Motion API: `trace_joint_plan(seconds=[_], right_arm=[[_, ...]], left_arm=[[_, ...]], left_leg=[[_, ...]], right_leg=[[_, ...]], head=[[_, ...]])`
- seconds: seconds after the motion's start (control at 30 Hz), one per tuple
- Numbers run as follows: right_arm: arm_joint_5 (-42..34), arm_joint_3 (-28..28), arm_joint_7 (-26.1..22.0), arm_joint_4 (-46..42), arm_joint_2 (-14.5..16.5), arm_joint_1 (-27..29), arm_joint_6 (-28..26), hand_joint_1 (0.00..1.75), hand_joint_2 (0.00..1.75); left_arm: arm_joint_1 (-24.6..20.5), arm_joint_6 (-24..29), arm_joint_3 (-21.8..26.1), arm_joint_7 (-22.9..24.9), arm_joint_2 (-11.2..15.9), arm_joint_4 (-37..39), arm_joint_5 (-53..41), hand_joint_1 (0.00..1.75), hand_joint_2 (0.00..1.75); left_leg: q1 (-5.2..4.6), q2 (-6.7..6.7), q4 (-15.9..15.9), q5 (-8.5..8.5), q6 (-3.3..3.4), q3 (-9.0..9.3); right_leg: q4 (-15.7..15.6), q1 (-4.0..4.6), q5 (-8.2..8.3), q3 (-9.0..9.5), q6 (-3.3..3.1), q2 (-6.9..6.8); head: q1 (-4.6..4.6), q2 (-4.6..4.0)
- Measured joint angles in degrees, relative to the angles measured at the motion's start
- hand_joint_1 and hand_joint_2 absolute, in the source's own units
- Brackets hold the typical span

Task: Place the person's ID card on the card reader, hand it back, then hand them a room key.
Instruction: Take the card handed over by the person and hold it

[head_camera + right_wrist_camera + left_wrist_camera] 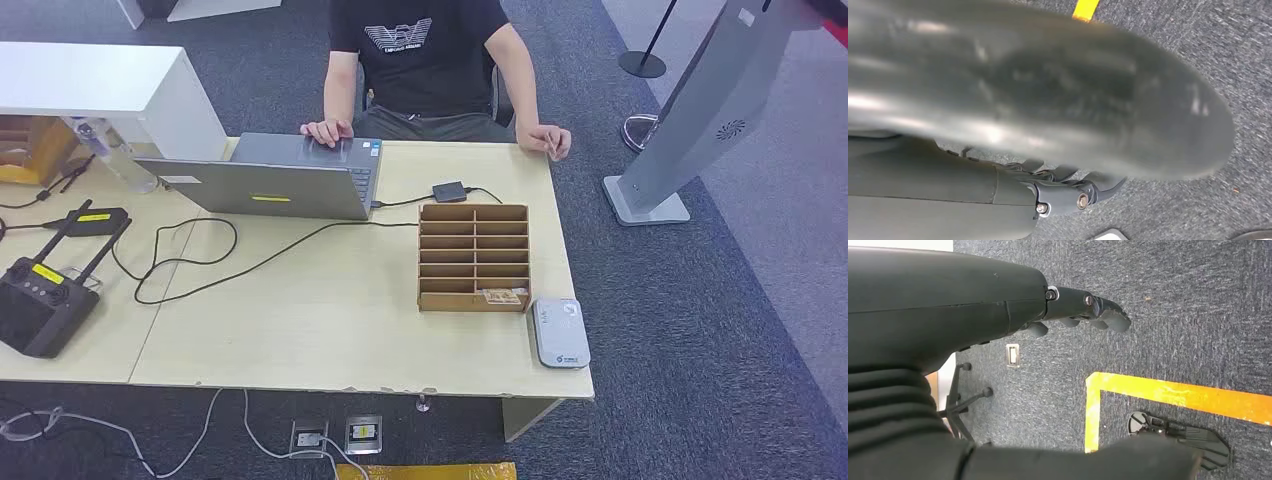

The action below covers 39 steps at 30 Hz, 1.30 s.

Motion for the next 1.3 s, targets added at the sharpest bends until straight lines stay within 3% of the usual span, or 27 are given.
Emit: trace_joint_plan(seconds=[0.33,0.57,0.63,0.8,1.0,1.1,1.3], right_arm=[[-0.7,-0.2,-0.5,0.0,-0.5,0.0,-1.3,0.0,0.0],[-1.7,-1.8,-3.6,0.0,-0.4,-0.3,-13.4,0.0,0.0],[1.9,-3.1,-5.4,-0.4,-0.3,-0.3,-14.8,0.0,0.0],[24.0,-14.2,-11.8,-4.6,1.0,-1.5,-15.0,0.0,0.0],[27.1,-22.3,-13.6,-7.2,2.2,-2.2,-15.0,0.0,0.0],[31.6,-26.6,-19.8,-10.6,3.0,-2.8,-15.0,0.0,0.0],[32.2,-33.0,-39.7,-19.2,5.2,-5.0,-15.0,0.0,0.0]], left_arm=[[0.0,0.3,0.0,0.5,-0.1,0.0,1.1,0.0,0.0],[0.0,1.0,0.0,0.5,-0.1,0.0,1.9,0.0,0.0],[0.0,1.2,0.0,0.5,-0.1,0.0,2.2,0.0,0.0],[-0.1,1.1,0.0,0.5,-0.1,0.0,2.6,0.0,0.0],[0.0,1.1,0.0,0.5,0.0,0.0,2.8,0.0,0.0],[0.0,1.4,0.0,0.5,0.0,0.0,3.4,0.0,0.0],[0.0,2.5,0.0,0.4,-0.1,0.0,4.2,0.0,0.0]], left_leg=[[0.0,0.0,0.0,0.0,0.0,0.0],[0.0,0.0,0.0,0.0,0.0,0.0],[0.0,0.0,0.0,0.0,0.0,0.0],[-0.01,-0.01,0.0,0.0,0.0,0.02],[0.0,-0.03,0.0,0.01,-0.01,0.0],[0.0,0.0,0.0,0.0,-0.01,0.01],[-0.01,-0.01,0.0,0.01,-0.01,0.02]], right_leg=[[0.0,0.0,0.0,0.0,0.0,0.0],[0.0,0.0,0.0,0.0,0.0,0.0],[0.0,0.0,0.0,0.01,0.0,0.0],[0.0,-0.01,0.0,0.03,0.01,-0.02],[0.0,0.0,0.0,0.03,0.0,-0.1],[0.0,-0.01,0.0,0.02,0.0,-0.04],[0.0,-0.01,0.0,0.04,0.0,-0.03]], head=[[-0.01,0.0],[-0.01,0.0],[-0.02,0.0],[-0.01,0.0],[-0.02,0.0],[-0.02,0.0],[0.01,0.0]])
